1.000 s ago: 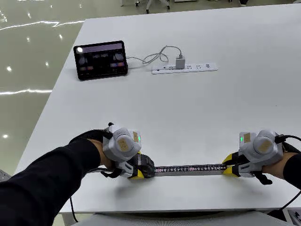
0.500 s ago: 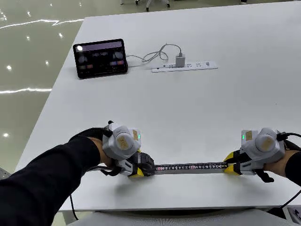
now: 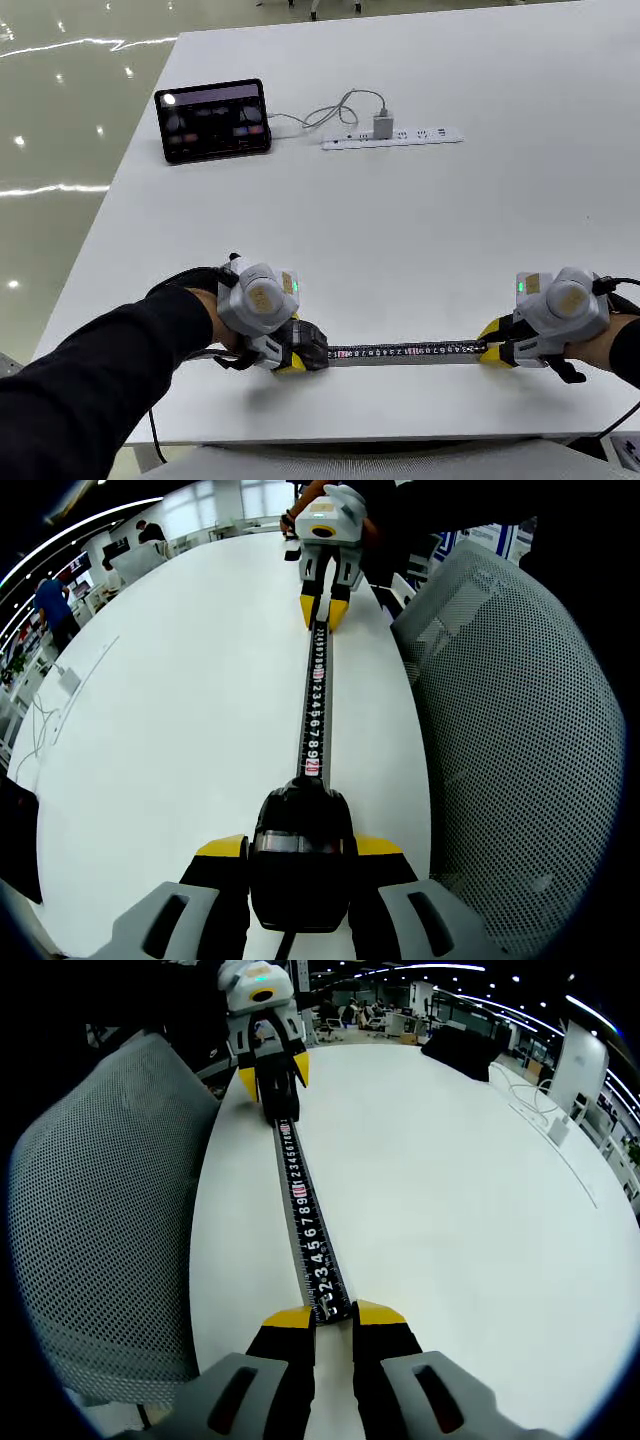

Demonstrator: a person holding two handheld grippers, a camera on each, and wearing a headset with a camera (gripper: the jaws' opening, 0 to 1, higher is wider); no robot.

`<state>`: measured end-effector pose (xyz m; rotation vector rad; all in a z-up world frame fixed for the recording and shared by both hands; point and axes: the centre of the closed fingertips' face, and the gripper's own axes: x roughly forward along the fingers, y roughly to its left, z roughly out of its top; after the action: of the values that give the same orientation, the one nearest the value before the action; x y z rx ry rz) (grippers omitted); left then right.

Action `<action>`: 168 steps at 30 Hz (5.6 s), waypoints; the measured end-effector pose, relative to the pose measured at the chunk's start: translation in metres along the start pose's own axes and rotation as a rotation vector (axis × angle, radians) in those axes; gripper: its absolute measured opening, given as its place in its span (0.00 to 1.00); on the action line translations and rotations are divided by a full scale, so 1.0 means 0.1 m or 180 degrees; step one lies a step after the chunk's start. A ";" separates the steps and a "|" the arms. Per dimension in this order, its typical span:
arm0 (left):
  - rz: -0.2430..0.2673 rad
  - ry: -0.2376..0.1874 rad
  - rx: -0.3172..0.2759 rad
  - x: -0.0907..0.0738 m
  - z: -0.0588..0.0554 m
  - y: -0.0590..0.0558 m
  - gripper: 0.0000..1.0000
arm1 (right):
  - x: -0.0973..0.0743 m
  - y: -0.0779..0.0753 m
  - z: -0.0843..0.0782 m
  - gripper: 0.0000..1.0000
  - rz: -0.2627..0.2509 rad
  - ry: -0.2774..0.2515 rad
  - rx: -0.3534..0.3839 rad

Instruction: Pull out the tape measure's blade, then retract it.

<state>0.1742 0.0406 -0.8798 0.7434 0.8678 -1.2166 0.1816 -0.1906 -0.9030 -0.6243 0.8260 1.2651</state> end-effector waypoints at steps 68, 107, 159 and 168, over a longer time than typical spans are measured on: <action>0.0082 -0.0130 -0.0031 0.00 0.03 0.00 0.35 | -0.14 -0.02 -0.13 0.10 0.0009 0.0182 -0.0057; 0.0501 -0.0470 -0.0698 -0.34 -0.06 0.28 0.80 | -0.40 0.00 0.12 0.74 -0.0366 -0.0124 0.0220; 0.1710 -0.1170 -0.2199 -1.07 -0.88 -0.04 1.00 | -1.39 0.35 -0.61 1.00 -0.1519 -0.0754 0.1336; 0.1667 -0.1127 -0.2192 -1.08 -0.78 0.02 1.00 | -1.41 0.37 -0.53 1.00 -0.1515 -0.0704 0.1200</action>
<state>0.1507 0.1584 -0.8232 0.1583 0.6705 -0.4970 0.1226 -0.3047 -0.8167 -0.3389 0.6572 0.7048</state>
